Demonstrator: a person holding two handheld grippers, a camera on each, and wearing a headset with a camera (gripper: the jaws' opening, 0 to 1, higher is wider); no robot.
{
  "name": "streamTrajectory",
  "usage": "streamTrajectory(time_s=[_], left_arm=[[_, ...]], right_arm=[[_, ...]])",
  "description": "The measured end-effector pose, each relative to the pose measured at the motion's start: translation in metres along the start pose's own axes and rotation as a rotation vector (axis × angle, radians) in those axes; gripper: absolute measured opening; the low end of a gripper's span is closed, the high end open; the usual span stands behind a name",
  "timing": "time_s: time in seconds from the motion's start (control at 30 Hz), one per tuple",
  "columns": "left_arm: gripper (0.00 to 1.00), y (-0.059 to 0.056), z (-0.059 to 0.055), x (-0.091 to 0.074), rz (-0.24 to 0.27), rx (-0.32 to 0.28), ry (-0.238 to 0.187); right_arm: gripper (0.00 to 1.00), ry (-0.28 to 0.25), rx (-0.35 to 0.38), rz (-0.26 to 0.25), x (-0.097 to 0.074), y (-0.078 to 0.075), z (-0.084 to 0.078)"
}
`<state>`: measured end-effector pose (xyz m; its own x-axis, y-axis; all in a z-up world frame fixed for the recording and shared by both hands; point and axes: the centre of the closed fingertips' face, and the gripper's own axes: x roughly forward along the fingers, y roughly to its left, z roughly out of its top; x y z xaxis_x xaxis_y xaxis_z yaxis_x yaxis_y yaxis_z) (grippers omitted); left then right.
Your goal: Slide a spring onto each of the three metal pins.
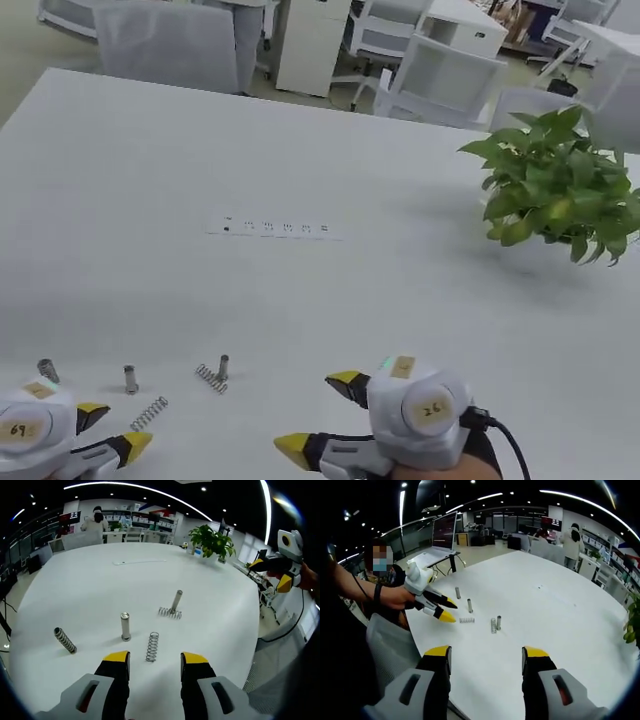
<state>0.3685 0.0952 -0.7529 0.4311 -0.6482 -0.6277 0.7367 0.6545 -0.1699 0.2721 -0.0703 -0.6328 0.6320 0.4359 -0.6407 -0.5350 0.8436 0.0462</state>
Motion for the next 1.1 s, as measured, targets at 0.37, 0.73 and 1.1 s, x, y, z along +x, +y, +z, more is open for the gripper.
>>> streamTrajectory(time_s=[0.37,0.73,1.1], left_arm=[[0.18,0.002,-0.014,0.024,0.007,0.019,0.050],[0.05,0.006,-0.018,0.030,0.029,0.023,0.064],[0.03,0.005,-0.021,0.024,0.022,0.039,0.069]], right_arm=[[0.54,0.007,0.012,0.004,0.001,0.002,-0.004],[0.53,0.013,0.019,0.001,-0.001,-0.001,-0.008],[0.53,0.014,0.027,0.018,0.003,0.004,-0.011]])
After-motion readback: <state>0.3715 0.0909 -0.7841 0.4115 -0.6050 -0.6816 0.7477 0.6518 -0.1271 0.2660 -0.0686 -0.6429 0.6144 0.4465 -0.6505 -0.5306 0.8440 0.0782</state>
